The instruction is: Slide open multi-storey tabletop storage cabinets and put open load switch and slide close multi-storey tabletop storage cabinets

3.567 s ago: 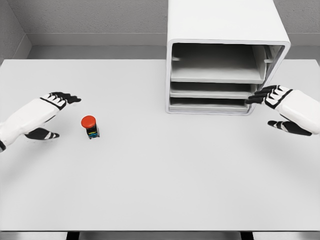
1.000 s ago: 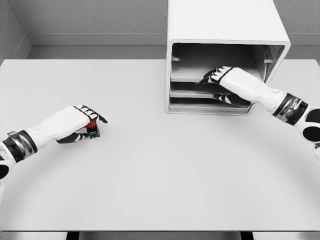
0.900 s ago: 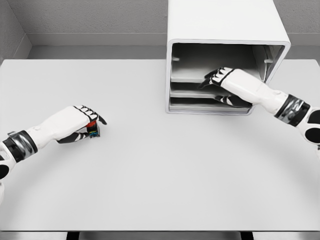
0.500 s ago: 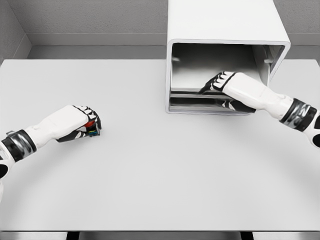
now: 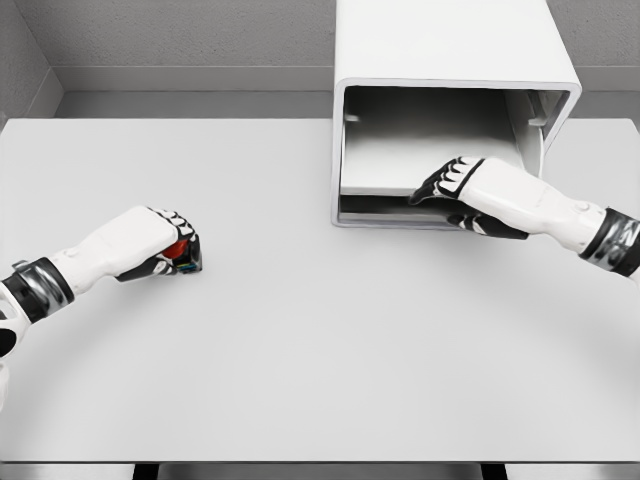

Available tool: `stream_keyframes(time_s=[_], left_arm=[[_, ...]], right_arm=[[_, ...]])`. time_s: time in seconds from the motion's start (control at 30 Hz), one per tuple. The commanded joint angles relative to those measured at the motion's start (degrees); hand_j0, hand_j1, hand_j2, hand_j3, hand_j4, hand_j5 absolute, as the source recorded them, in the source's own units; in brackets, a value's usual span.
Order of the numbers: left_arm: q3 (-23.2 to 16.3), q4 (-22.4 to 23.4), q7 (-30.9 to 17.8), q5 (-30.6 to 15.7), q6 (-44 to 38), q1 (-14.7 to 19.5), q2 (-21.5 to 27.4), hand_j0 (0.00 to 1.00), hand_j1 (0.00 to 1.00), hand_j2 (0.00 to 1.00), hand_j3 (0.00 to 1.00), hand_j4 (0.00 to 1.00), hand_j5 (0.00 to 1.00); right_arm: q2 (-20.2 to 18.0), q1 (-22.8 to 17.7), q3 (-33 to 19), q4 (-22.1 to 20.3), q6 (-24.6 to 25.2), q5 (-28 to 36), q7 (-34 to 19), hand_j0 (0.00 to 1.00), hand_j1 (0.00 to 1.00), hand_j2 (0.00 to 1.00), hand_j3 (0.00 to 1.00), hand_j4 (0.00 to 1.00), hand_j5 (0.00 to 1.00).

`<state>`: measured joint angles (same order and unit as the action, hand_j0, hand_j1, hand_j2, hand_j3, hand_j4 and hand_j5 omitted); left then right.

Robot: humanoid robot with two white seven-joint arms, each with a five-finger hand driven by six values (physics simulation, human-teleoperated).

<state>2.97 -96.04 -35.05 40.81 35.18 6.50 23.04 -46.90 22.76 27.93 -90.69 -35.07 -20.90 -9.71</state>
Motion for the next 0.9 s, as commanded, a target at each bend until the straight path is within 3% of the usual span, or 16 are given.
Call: stream_keyframes(time_s=[0.0, 0.3, 0.8, 0.87], left_arm=[[0.4, -1.5, 0.0, -0.5, -0.2, 0.0, -0.2, 0.33, 0.33, 0.33, 0.33, 0.33, 0.33], [1.9, -2.4, 0.0, -0.6, -0.2, 0.0, -0.2, 0.33, 0.33, 0.33, 0.33, 0.33, 0.33], [2.3, -6.3, 0.0, -0.6, -0.2, 0.0, -1.1, 0.33, 0.33, 0.33, 0.33, 0.33, 0.33], [2.3, -6.6, 0.0, -0.6, -0.2, 0.0, -1.1, 0.33, 0.33, 0.33, 0.33, 0.33, 0.33]], right_arm=[[-0.6, 0.0, -0.1, -0.3, 0.1, 0.9, 0.0, 0.72, 0.72, 0.72, 0.72, 0.72, 0.72], [-3.6, -1.9, -0.2, -4.1, 0.1, 1.6, 0.1, 0.72, 0.72, 0.72, 0.72, 0.72, 0.72], [-7.2, -4.6, -1.8, -5.9, 0.1, 2.3, 0.4, 0.73, 0.73, 0.73, 0.73, 0.73, 0.73], [-7.3, -8.5, -6.5, -7.8, 0.1, 2.2, 0.2, 0.73, 0.73, 0.73, 0.73, 0.73, 0.73]])
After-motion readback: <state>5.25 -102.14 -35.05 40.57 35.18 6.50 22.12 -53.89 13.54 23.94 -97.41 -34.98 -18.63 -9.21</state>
